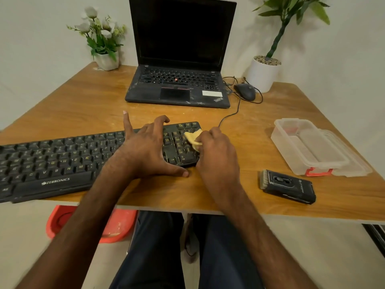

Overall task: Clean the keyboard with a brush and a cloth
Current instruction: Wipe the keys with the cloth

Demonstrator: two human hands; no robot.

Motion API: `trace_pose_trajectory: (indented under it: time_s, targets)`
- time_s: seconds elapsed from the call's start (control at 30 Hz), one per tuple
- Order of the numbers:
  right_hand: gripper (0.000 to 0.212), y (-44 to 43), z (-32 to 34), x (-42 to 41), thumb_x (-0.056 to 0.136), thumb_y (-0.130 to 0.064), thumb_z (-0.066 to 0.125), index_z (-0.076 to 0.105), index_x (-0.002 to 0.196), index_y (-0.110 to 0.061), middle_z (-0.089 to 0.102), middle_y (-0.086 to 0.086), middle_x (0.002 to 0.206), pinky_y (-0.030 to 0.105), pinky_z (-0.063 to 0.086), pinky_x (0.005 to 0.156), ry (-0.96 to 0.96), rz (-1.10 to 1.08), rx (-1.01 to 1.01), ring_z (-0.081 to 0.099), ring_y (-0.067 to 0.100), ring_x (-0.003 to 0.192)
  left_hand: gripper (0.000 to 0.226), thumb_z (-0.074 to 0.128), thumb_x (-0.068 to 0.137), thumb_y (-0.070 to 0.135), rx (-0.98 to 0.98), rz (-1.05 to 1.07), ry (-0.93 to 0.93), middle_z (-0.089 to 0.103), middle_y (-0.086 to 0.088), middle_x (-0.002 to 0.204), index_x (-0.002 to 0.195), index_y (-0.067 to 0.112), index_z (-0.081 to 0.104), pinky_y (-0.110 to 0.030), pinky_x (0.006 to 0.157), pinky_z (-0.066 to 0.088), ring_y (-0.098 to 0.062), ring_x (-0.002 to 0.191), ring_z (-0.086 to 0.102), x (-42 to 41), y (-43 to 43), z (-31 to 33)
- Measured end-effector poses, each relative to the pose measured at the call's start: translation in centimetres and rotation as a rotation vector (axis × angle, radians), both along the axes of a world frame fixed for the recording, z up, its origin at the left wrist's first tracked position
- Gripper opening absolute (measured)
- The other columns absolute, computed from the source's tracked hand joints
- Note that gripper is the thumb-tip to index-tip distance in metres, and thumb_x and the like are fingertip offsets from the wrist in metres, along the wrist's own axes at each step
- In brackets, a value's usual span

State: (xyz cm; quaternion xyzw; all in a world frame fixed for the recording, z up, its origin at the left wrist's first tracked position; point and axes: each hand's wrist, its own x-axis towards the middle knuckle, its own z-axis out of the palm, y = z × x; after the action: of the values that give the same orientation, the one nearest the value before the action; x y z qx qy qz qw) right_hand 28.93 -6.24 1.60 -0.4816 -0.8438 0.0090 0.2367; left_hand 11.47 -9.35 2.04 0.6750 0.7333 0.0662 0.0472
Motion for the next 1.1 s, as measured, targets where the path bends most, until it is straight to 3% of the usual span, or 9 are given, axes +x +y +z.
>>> trace_pose_trajectory:
  time_s: [0.1,0.27,0.5,0.63,0.73,0.9,1.1]
  targets:
    - [0.045,-1.6,-0.3,0.2,0.087,-0.019,0.069,0.055,0.129,-0.013,0.048,0.004,0.129,0.03,0.047,0.09,-0.025,0.108,-0.035,0.045,0.017,0.118,0.142,0.042,0.042,0.103,-0.009,-0.009,0.027,0.046,-0.006,0.151,0.148,0.018,0.004,-0.068,0.11,-0.024,-0.023,0.144,0.039,0.0,0.1,-0.1]
    - [0.034,2.3,0.9,-0.7,0.09,-0.015,0.065,0.06,0.123,-0.019,0.052,0.0,0.12,0.027,0.044,0.084,-0.044,0.098,0.002,0.048,0.015,0.111,0.141,0.043,0.044,0.101,-0.02,-0.016,0.03,0.043,-0.006,0.153,0.15,0.016,0.007,-0.068,0.111,-0.023,-0.023,0.145,0.037,0.1,-0.1,0.1]
    - [0.024,1.1,-0.1,1.1,0.089,-0.01,0.066,0.067,0.112,-0.018,0.056,-0.001,0.112,0.025,0.046,0.077,-0.043,0.303,0.002,0.05,0.013,0.107,0.14,0.046,0.046,0.1,-0.033,-0.022,0.029,0.045,-0.007,0.151,0.15,0.016,0.006,-0.067,0.112,-0.022,-0.023,0.144,0.038,0.1,0.2,0.2]
    - [0.024,4.1,0.9,-0.3,0.091,-0.015,0.065,0.066,0.114,-0.021,0.053,-0.002,0.111,0.024,0.043,0.072,-0.126,0.211,0.06,0.048,0.013,0.103,0.141,0.046,0.044,0.1,-0.046,-0.014,0.022,0.045,-0.006,0.152,0.151,0.017,0.006,-0.067,0.112,-0.022,-0.024,0.145,0.038,0.1,0.1,0.3]
    - [0.026,4.2,0.8,-0.8,0.092,-0.016,0.064,0.062,0.117,-0.021,0.052,-0.001,0.113,0.024,0.04,0.076,-0.098,0.169,0.028,0.048,0.014,0.102,0.14,0.05,0.046,0.099,-0.037,-0.011,0.014,0.045,-0.005,0.152,0.151,0.017,0.006,-0.067,0.112,-0.023,-0.023,0.145,0.037,0.1,0.0,0.5]
    - [0.029,1.5,0.1,-0.4,0.089,-0.011,0.067,0.062,0.116,-0.021,0.051,-0.001,0.115,0.028,0.044,0.085,-0.084,0.37,-0.018,0.046,0.015,0.107,0.14,0.048,0.046,0.1,-0.031,-0.019,0.03,0.047,-0.007,0.149,0.15,0.018,0.001,-0.067,0.112,-0.022,-0.024,0.144,0.038,0.2,0.1,0.3]
    - [0.031,5.4,1.0,-2.7,0.094,-0.016,0.058,0.055,0.125,-0.02,0.049,0.002,0.123,0.038,0.048,0.089,-0.071,0.168,0.031,0.046,0.02,0.108,0.14,0.052,0.048,0.098,-0.017,-0.005,0.019,0.045,-0.006,0.152,0.151,0.018,0.003,-0.066,0.111,-0.025,-0.022,0.145,0.037,0.2,0.0,0.4]
